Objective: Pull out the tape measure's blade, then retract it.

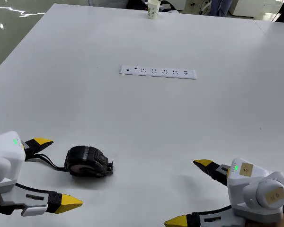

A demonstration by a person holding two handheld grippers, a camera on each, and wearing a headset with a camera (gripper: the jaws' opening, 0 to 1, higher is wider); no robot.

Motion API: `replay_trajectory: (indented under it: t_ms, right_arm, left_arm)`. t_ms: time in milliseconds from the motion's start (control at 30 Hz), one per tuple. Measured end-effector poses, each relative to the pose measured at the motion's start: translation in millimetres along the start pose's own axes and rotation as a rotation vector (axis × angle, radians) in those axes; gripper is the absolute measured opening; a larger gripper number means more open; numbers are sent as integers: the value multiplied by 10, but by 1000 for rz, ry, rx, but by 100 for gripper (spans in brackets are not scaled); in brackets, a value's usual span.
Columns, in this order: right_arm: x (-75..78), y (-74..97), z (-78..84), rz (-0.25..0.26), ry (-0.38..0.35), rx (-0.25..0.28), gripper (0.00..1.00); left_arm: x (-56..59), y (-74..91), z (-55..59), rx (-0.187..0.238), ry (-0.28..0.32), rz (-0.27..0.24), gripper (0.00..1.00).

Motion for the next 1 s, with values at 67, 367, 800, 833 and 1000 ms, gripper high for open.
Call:
replay_trajectory:
  t_ms: [67, 367, 800, 833, 1000]
  right_arm:
    - [24, -22, -8, -5, 9, -1, 98]
    - [65, -144, -58, -44, 72, -19, 94]
    - [92, -340, -214, -100, 172, -19, 80]
    - [96, -354, -224, -104, 175, -20, 79]
    - [116, -430, -281, -123, 202, -28, 74]
  left_arm:
    - [-10, -21, -6, -3, -14, 10, 95]
    - [-38, -107, 17, -32, -59, 51, 86]
    - [-115, -165, -46, -27, -113, 77, 63]
    - [-126, -170, -46, -29, -115, 77, 62]
    - [-155, -180, -40, -51, -147, 96, 58]
Point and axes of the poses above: the centre of the closed fingertips' face, and the gripper's own axes: y roughly backward along the fingers, x roughly to its right, z roughly out of its underside, the point moved 2 cm from there along y, roughly backward along the fingers, and after that the axes turned 11 degrees about -x, right-handed, at the moved point
